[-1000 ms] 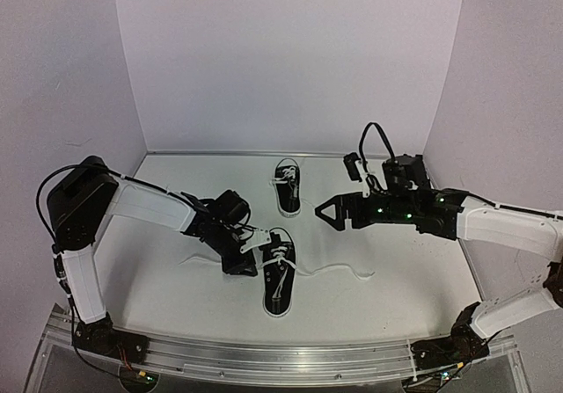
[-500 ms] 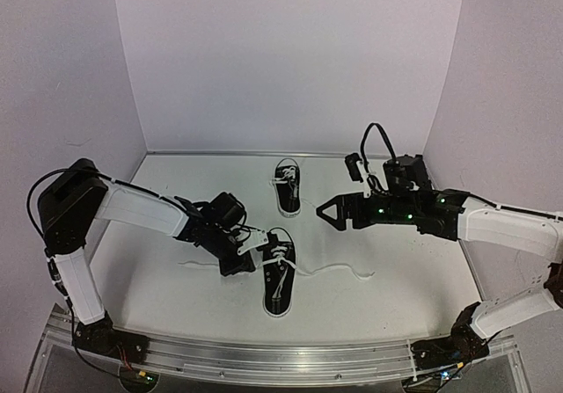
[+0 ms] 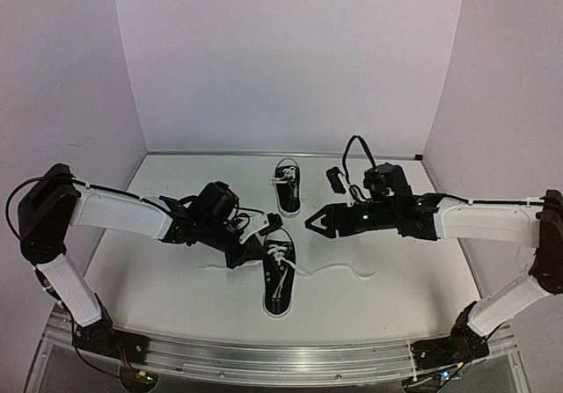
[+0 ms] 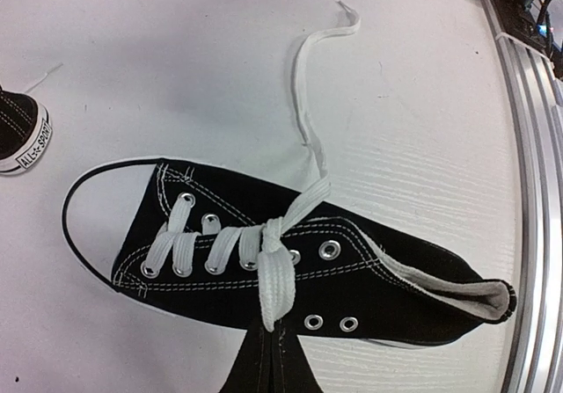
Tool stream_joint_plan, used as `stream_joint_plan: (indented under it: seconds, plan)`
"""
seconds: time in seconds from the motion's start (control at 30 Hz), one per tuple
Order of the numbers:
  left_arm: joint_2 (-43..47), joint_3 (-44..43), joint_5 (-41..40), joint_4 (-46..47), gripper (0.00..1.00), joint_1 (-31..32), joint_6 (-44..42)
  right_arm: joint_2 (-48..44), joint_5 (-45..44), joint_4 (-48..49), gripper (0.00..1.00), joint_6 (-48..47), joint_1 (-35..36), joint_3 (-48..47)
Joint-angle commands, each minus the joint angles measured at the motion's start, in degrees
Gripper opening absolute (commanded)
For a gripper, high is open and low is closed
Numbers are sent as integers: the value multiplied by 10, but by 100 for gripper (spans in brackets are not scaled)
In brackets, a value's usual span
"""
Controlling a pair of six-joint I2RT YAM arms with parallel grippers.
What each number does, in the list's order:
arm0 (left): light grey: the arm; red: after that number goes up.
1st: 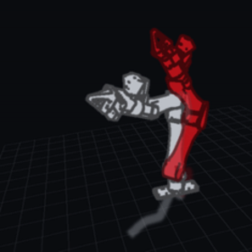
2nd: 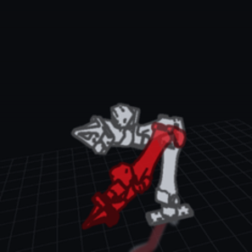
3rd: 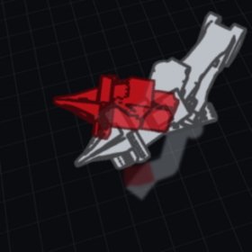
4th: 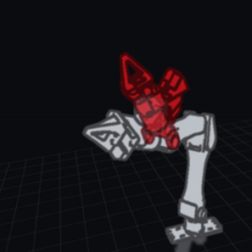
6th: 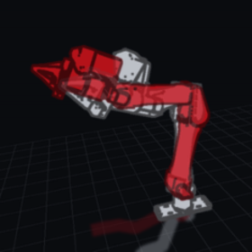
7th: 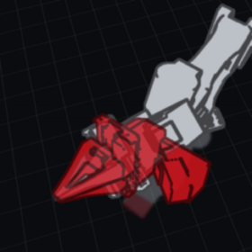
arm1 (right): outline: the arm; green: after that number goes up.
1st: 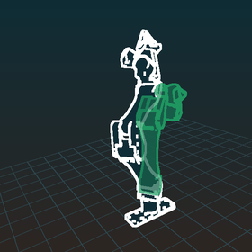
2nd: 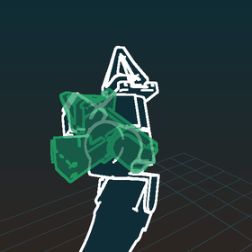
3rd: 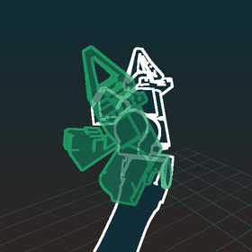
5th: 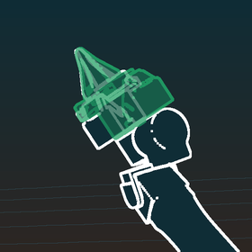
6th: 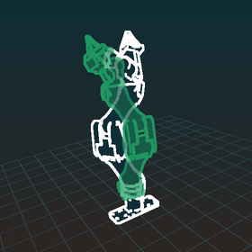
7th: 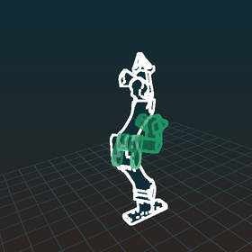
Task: Tie the shoes
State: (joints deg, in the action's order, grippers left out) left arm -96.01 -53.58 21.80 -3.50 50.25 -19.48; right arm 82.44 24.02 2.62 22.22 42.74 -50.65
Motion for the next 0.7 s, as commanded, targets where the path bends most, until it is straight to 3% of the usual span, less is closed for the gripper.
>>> stream_joint_plan:
  seconds: [0.0,0.67]
  plan:
    - [0,-5,17,60,0,8,21,34,57,61,59,28,4,-6]
    - [5,-7,15,102,0,20,32,69,67,86,55,48,32,-10]
